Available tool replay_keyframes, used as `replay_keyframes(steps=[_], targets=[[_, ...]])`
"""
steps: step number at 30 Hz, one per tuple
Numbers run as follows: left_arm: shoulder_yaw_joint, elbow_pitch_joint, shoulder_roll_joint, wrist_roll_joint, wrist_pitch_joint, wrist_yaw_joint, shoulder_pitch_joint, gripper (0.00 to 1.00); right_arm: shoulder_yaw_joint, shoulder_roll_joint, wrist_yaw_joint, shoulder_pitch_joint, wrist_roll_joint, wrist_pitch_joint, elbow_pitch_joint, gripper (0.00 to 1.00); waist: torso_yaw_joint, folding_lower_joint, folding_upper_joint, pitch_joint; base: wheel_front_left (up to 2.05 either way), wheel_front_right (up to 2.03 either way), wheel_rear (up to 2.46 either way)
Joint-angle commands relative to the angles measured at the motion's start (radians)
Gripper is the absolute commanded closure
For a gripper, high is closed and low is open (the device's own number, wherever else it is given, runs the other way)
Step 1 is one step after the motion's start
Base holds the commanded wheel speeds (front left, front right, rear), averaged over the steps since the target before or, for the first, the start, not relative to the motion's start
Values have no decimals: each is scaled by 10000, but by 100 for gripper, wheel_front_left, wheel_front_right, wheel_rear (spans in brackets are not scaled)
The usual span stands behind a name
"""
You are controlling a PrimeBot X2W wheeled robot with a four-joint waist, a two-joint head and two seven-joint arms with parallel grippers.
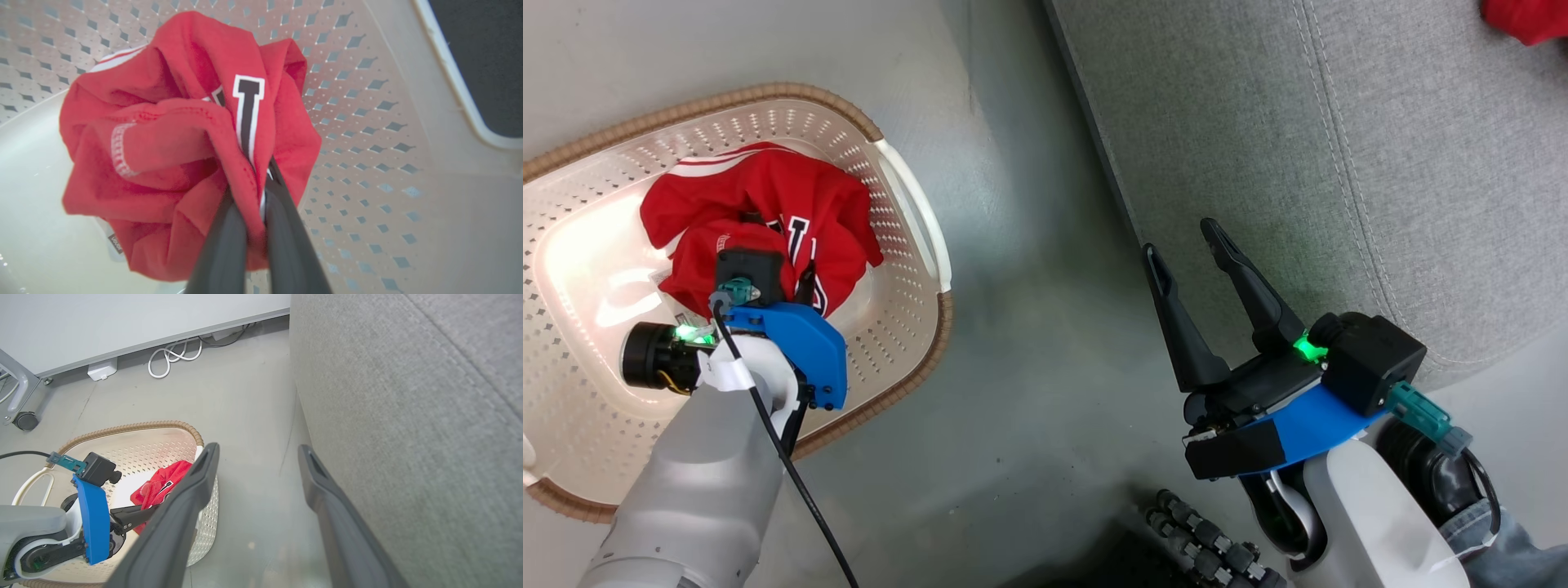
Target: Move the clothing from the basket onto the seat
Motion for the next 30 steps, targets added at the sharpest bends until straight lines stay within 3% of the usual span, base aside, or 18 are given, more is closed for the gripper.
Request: replay_keyframes(steps=[1, 16, 30], targets=[[-56, 24, -7, -7, -47, -11, -186, 100, -18, 19, 1, -44, -65, -46, -34, 0, 22, 0, 0, -16, 0, 0, 0], [-131, 200, -293, -230, -132, -71, -62, 100, -44, 19, 1, -163, -267, -46, 77, 0, 363, 0, 0, -594, 0, 0, 0], [-296, -114, -1010, -453, -481, -266, 955, 100, -307, 17, 1, 30, -1019, -43, 628, 0, 1525, 0, 0, -3073, 0, 0, 0]])
